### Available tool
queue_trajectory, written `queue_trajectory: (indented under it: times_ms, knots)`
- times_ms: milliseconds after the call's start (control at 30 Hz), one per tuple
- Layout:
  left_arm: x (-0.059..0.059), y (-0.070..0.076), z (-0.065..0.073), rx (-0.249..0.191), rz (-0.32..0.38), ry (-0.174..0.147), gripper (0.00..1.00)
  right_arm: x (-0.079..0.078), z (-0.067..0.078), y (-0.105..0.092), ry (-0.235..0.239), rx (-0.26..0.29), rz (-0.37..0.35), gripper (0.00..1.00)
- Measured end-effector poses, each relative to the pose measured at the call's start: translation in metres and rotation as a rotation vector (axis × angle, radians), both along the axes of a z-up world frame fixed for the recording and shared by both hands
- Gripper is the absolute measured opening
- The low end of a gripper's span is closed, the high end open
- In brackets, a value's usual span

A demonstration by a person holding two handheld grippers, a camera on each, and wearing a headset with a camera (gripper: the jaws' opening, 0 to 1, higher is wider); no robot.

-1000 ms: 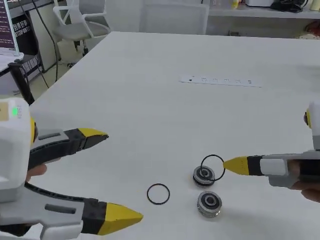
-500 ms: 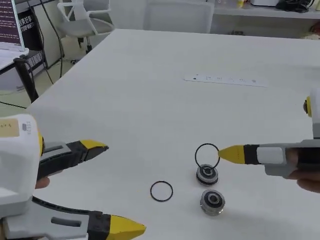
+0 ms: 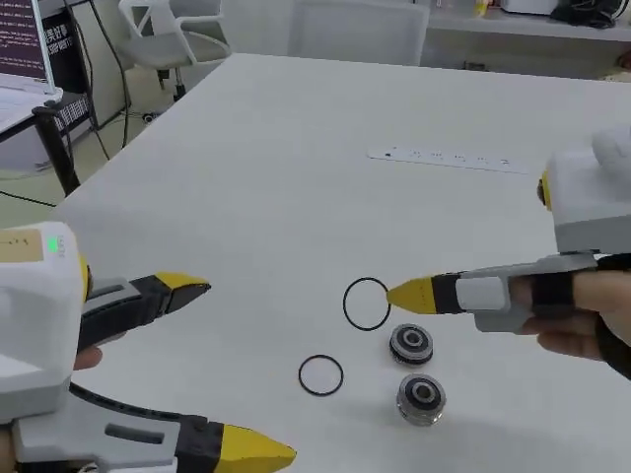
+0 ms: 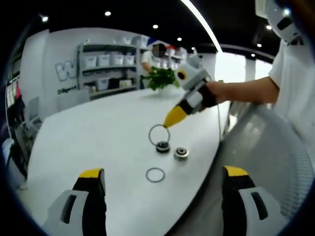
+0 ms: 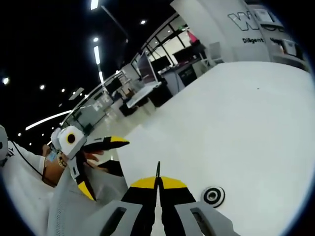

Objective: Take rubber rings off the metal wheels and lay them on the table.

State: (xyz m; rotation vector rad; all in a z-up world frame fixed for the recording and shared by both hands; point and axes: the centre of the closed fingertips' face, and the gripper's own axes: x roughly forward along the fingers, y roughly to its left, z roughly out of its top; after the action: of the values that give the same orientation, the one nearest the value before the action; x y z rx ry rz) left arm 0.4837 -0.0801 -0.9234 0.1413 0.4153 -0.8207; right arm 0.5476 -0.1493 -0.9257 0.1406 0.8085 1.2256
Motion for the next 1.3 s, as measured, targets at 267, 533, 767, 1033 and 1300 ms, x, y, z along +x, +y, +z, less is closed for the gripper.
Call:
queue_trajectory:
  times_ms: [267,533,767,1033,1300]
  knots:
    - [-0.002,0.0,-0.003,-0.006,-0.003,0.022,1.0,-0.009,-0.03,0.012,0.034,-0.065,0.049,0.0]
    - [-0.003,0.001,-0.006,0.0,0.004,0.038,1.0,-0.02,-0.059,0.013,0.082,-0.092,0.056,0.0]
    - [-0.002,0.002,-0.006,-0.018,0.02,0.048,0.99,-0.017,-0.069,0.008,0.107,-0.111,0.026,0.0]
    - [-0.001,0.006,-0.008,-0.01,0.041,0.054,0.98,-0.015,-0.08,0.003,0.094,-0.159,0.027,0.0]
    - [-0.001,0.007,-0.011,-0.005,0.046,0.071,0.98,-0.013,-0.086,-0.001,0.053,-0.207,0.043,0.0]
